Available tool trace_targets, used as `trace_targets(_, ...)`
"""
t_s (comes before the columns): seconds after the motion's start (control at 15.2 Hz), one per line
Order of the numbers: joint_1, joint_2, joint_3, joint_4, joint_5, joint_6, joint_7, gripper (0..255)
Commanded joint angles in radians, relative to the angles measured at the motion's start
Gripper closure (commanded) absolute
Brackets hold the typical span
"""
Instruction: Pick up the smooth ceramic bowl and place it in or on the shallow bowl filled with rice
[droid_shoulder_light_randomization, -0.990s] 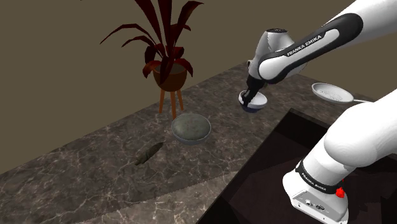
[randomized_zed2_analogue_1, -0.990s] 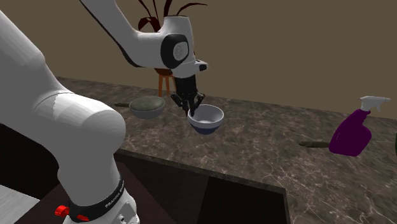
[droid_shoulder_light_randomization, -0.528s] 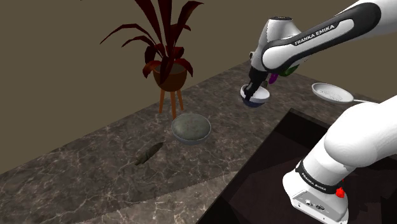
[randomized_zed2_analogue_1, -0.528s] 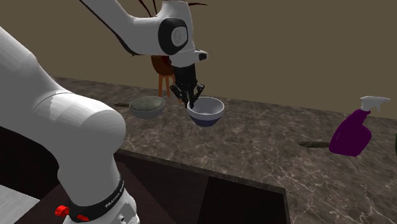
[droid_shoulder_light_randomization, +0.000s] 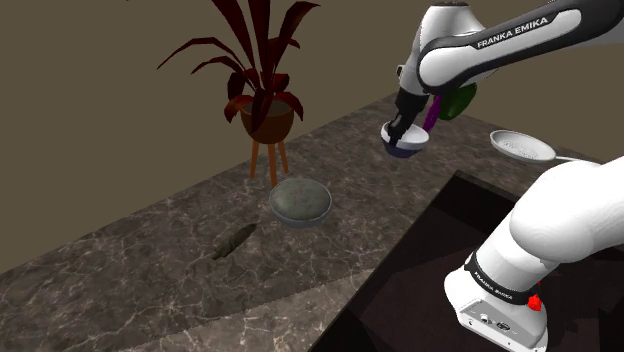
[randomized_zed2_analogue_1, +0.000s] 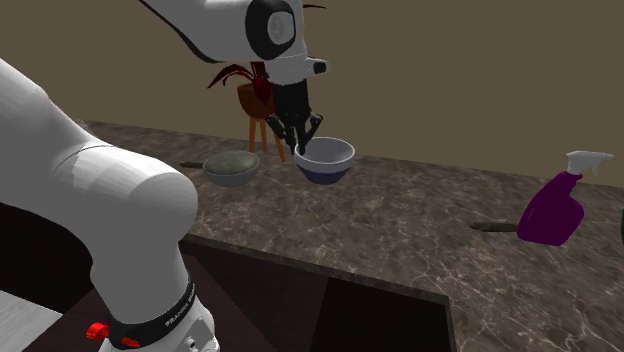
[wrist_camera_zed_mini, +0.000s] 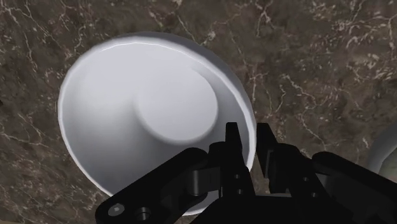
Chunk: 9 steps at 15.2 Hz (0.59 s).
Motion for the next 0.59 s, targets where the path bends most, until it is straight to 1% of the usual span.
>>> trace_targets(0.0, 0.002, -0.015, 0.004, 0.019, 0.003, -0.034, 0.001, 255)
trace_targets(0.26, 0.004, -0.036, 0.008, 0.052, 0.008, -0.088, -0.002, 255)
trace_targets(0.53, 0.057, -0.019, 0.093, 0.074, 0.050, -0.100, 0.101, 255)
